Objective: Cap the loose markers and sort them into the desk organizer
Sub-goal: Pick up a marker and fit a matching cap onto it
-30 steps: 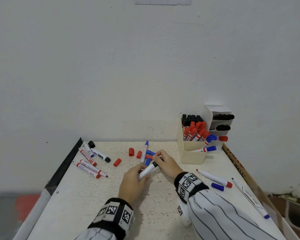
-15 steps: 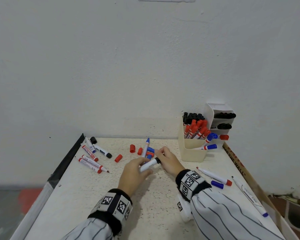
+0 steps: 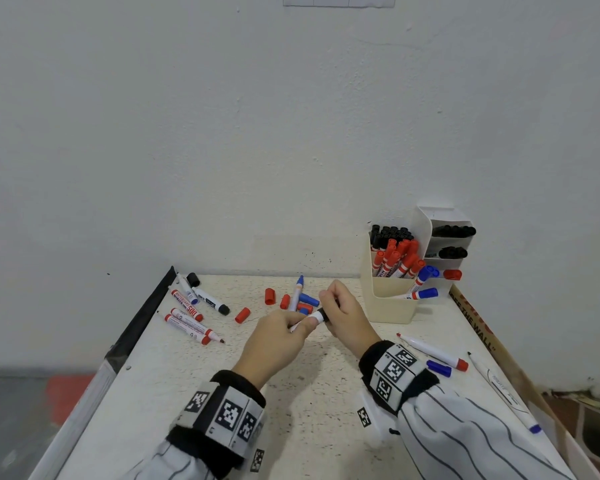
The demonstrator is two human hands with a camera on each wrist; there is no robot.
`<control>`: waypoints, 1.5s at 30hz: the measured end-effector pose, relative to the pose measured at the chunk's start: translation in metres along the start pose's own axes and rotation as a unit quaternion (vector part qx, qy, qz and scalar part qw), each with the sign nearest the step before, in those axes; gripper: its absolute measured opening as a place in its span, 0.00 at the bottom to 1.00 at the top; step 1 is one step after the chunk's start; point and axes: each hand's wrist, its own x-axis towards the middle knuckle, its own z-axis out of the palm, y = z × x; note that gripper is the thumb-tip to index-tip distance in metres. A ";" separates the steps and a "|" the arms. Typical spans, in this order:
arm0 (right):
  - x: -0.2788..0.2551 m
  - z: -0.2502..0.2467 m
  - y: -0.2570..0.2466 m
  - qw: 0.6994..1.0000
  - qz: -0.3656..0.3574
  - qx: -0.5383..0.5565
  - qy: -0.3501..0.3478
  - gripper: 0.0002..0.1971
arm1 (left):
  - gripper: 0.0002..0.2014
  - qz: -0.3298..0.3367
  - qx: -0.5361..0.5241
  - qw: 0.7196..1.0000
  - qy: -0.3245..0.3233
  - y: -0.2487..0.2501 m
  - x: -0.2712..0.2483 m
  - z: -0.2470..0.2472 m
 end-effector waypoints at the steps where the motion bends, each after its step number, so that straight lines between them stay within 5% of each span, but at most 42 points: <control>1: -0.001 -0.001 -0.002 1.000 -0.004 0.000 -0.001 0.14 | 0.22 -0.001 0.003 1.000 0.004 0.002 -0.002 0.000; 5: -0.003 -0.004 -0.011 0.998 -0.043 -0.034 -0.016 0.13 | 0.19 -0.082 -0.129 0.987 -0.042 0.013 -0.006 -0.003; 11: -0.004 -0.006 -0.015 1.000 -0.016 0.007 -0.025 0.14 | 0.18 -0.026 -0.058 0.998 -0.001 0.017 -0.007 0.002; 20: -0.006 -0.005 -0.008 0.998 -0.054 -0.023 -0.029 0.14 | 0.20 -0.159 -0.193 0.962 -0.111 0.022 -0.010 -0.009; 25: -0.007 -0.003 -0.017 0.999 -0.010 0.010 -0.037 0.14 | 0.19 -0.045 -0.027 0.999 -0.013 0.018 -0.007 -0.001; 29: -0.008 -0.002 -0.025 0.998 0.015 0.050 -0.045 0.14 | 0.20 0.005 0.079 0.996 0.039 0.012 -0.003 0.004; 40: 0.008 0.006 -0.017 0.995 -0.010 -0.065 -0.080 0.13 | 0.21 -0.008 0.011 1.000 0.018 -0.005 0.004 -0.003; 45: 0.025 0.008 -0.017 0.983 -0.018 -0.153 -0.099 0.12 | 0.21 -0.106 -0.059 0.992 0.046 -0.026 0.016 -0.028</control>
